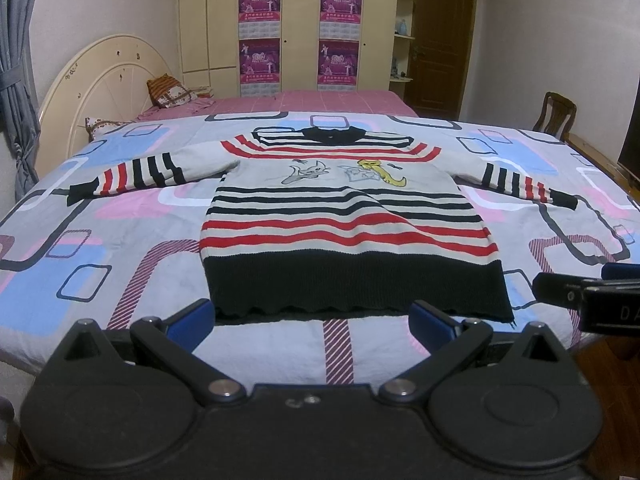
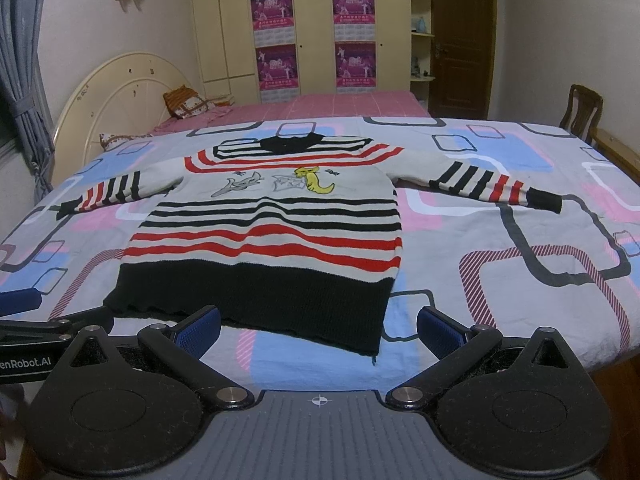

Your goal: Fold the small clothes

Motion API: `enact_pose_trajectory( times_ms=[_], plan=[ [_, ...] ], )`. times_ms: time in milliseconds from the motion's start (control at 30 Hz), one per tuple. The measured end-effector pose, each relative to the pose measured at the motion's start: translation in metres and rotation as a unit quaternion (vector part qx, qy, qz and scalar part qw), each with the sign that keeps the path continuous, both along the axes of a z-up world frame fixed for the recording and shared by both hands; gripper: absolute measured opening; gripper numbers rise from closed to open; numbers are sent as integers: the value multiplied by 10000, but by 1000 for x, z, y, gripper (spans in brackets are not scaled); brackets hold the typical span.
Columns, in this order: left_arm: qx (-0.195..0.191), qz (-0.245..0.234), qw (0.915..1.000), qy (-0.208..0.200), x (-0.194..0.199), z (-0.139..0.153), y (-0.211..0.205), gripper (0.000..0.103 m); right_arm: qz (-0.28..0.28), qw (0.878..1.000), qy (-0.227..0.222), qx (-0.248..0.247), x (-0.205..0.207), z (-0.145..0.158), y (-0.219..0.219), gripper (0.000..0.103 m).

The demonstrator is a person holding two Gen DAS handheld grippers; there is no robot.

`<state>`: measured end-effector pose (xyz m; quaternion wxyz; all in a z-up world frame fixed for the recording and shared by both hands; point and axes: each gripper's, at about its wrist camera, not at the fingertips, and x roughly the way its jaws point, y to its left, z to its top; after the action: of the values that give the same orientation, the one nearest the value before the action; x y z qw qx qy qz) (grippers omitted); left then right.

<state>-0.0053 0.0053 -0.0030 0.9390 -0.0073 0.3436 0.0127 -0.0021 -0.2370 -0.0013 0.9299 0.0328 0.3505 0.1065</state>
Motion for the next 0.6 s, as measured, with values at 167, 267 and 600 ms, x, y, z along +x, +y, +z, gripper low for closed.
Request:
enact_pose_trajectory(
  times_ms=[167, 267, 600],
  plan=[
    [8, 17, 10000, 0, -2, 1, -1, 103, 0, 10000, -1, 5, 0, 0, 0, 103],
    [3, 20, 10000, 4, -3, 1, -1, 103, 6, 10000, -2, -8, 0, 0, 1, 103],
    [-40, 38, 10000, 31, -2, 2, 1, 103, 19, 10000, 13, -23, 0, 1, 2, 103]
  ],
)
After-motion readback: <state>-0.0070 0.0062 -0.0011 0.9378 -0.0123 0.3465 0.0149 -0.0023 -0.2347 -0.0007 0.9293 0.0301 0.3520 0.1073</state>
